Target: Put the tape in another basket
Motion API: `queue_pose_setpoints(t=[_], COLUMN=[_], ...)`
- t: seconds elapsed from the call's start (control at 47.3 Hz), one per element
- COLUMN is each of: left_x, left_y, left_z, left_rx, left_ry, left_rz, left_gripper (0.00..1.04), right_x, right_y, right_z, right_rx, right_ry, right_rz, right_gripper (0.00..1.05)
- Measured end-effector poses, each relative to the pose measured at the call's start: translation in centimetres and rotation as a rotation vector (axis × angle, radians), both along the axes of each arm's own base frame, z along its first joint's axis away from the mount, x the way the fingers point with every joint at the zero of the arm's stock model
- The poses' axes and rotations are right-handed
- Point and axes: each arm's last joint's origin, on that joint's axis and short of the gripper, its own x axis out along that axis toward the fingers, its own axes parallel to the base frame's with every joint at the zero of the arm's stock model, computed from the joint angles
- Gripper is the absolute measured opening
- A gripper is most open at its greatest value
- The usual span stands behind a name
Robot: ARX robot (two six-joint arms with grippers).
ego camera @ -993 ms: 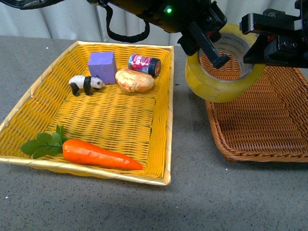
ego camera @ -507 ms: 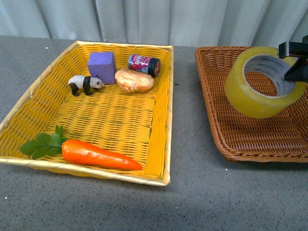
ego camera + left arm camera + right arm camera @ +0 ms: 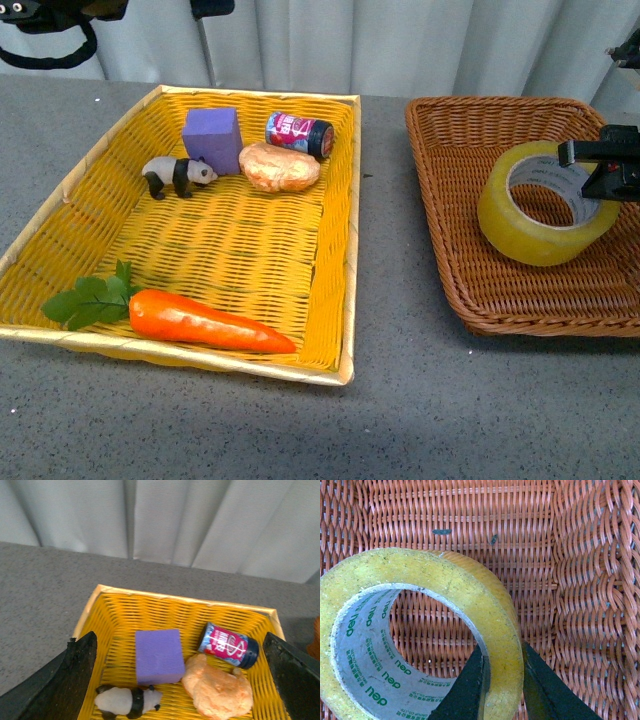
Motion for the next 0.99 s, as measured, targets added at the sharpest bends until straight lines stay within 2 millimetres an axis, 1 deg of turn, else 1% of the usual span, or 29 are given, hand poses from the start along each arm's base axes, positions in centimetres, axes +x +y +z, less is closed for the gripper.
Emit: queue_pose_setpoints(t=[0.042, 0.063, 0.148, 0.275, 0.317, 0.38, 0.402, 0.423, 0.486, 0.507, 0.55, 0.592, 0.634, 0.655, 0.676, 0.719, 0.782, 0.824, 0.846, 0.909, 0.93, 0.972, 0.993], left_x=[-0.2, -0.3, -0.6, -1.1, -1.2, -1.5, -1.5, -1.7, -2.0, -2.1, -2.2, -2.4, -3.1, -3.3, -3.8, -4.8, -6.5, -7.6, -7.9, -9.4, -10.2, -11.1, -11.4], left_y=[0.4, 0.6, 0.9, 1.1, 1.1, 1.2, 1.2, 1.2, 1.3, 1.3, 1.3, 1.5, 1.7, 1.7, 1.9, 2.1, 2.7, 3.1, 3.1, 3.6, 3.8, 4.0, 4.1], left_z=[-0.1, -0.1, 0.0, 0.6, 0.7, 0.8, 0.8, 0.8, 1.0, 1.1, 1.2, 1.2, 1.2, 1.2, 1.1, 0.9, 0.7, 0.5, 0.5, 0.4, 0.3, 0.1, 0.0], left_rx=[-0.001, -0.004, -0.008, -0.033, -0.039, -0.043, -0.042, -0.039, -0.030, -0.029, -0.028, -0.021, -0.005, -0.001, 0.012, 0.027, 0.052, 0.062, 0.064, 0.073, 0.076, 0.078, 0.079], left_ry=[0.004, 0.007, 0.007, -0.015, -0.019, -0.041, -0.043, -0.046, -0.065, -0.074, -0.085, -0.131, -0.211, -0.229, -0.258, -0.290, -0.325, -0.329, -0.330, -0.336, -0.337, -0.337, -0.336], left_rz=[0.019, 0.027, 0.043, 0.061, 0.066, 0.086, 0.089, 0.099, 0.124, 0.132, 0.124, 0.078, 0.013, -0.001, -0.017, -0.026, -0.032, -0.033, -0.032, -0.032, -0.033, -0.035, -0.034], left_gripper=[0.98, 0.98, 0.98, 0.98, 0.98, 0.98, 0.98, 0.98, 0.98, 0.98, 0.98, 0.93, 0.86, 0.84, 0.81, 0.75, 0.65, 0.57, 0.56, 0.45, 0.39, 0.32, 0.30], right_x=[0.2, 0.2, 0.3, 0.1, -0.1, -0.5, -0.6, -0.8, -1.2, -1.4, -1.4, -1.4, -1.5, -1.6, -1.8, -2.5, -4.3, -5.5, -5.8, -7.2, -7.9, -8.9, -9.1], right_y=[0.0, 0.0, 0.0, -0.2, -0.3, -0.6, -0.6, -0.7, -1.1, -1.2, -1.3, -1.4, -1.3, -1.3, -1.2, -1.1, -1.0, -0.9, -0.9, -0.9, -1.0, -1.0, -1.0], right_z=[-0.1, -0.1, 0.0, 0.8, 1.0, 1.6, 1.7, 2.0, 2.5, 2.9, 3.2, 3.4, 2.9, 2.8, 2.6, 2.2, 1.8, 2.3, 2.5, 3.9, 4.5, 5.0, 5.1], right_rx=[0.000, -0.003, 0.006, -0.012, -0.017, -0.042, -0.046, -0.061, -0.087, -0.095, -0.097, -0.098, -0.071, -0.065, -0.056, -0.049, -0.042, -0.039, -0.039, -0.038, -0.039, -0.039, -0.039], right_ry=[0.002, 0.002, -0.010, -0.062, -0.078, -0.122, -0.130, -0.142, -0.166, -0.180, -0.190, -0.198, -0.309, -0.346, -0.421, -0.520, -0.690, -0.786, -0.808, -0.923, -0.957, -0.980, -0.982], right_rz=[0.003, 0.008, 0.009, -0.003, -0.007, -0.013, -0.016, -0.021, -0.034, -0.037, -0.041, -0.042, -0.036, -0.034, -0.031, -0.028, -0.026, -0.025, -0.026, -0.031, -0.033, -0.037, -0.037], right_gripper=[0.15, 0.17, 0.34, 0.59, 0.63, 0.74, 0.76, 0.80, 0.88, 0.94, 0.98, 0.97, 0.91, 0.89, 0.85, 0.80, 0.69, 0.62, 0.60, 0.50, 0.44, 0.37, 0.35])
